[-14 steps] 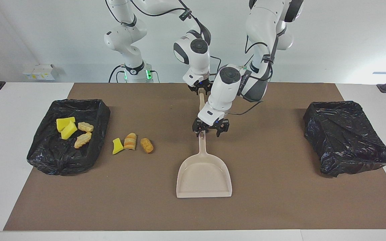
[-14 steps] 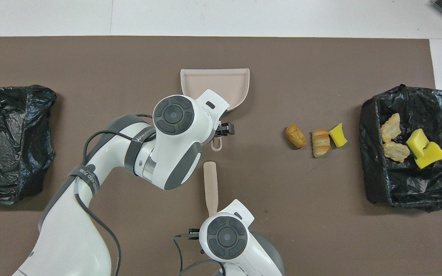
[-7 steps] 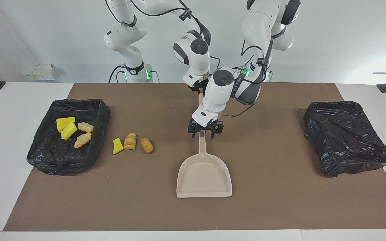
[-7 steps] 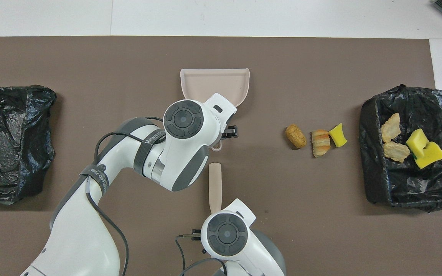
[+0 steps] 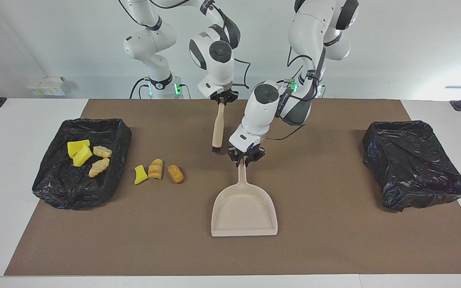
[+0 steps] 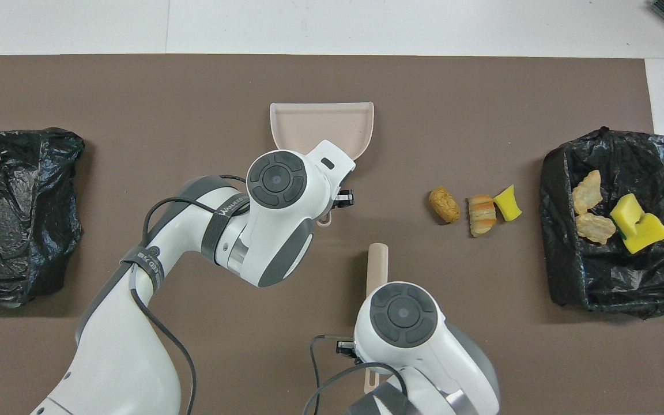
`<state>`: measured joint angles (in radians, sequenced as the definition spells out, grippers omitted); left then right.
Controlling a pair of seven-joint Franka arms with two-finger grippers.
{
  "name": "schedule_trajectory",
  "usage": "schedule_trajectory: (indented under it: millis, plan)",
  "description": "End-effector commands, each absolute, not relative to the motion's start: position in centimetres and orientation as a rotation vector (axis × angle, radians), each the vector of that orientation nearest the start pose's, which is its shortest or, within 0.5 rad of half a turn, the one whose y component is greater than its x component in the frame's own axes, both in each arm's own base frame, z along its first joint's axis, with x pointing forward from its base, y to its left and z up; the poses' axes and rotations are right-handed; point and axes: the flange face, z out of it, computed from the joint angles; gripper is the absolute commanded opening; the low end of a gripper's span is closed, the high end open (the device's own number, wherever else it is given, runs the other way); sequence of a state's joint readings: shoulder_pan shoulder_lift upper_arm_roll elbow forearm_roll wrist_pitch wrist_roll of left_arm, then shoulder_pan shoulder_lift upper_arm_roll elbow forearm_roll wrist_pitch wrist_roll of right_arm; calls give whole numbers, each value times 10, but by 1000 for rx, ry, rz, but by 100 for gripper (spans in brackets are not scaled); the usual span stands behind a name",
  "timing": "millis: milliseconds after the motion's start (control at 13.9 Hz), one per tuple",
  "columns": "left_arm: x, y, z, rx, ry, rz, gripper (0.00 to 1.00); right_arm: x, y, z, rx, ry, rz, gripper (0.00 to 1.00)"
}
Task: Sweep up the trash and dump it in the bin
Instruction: 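Lift the brush with the right gripper while the left gripper drags dustpan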
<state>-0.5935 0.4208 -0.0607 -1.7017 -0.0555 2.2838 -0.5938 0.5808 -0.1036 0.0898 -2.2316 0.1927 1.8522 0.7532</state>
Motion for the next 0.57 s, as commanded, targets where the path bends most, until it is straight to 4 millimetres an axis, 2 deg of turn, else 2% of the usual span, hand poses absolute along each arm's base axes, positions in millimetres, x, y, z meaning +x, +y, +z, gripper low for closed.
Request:
schedule_trajectory:
  millis: [0,72,215,359,503]
  plan:
    - [550,-395,384,-3228,183,-214,0,375,269,404,-3218,181,495,0]
    - [552,-385,388,-3194,344,-182,0,381,260,406,-3223,173,485,0]
    - [555,-356,411,-3121,617,-132,0,400,230,408,-3242,226,459,0]
    - [553,-334,422,-3050,794,-32,0,418,195,405,-3277,253,436,0]
    - [551,-299,439,-2966,1010,78,0,436,162,403,-3320,258,392,0]
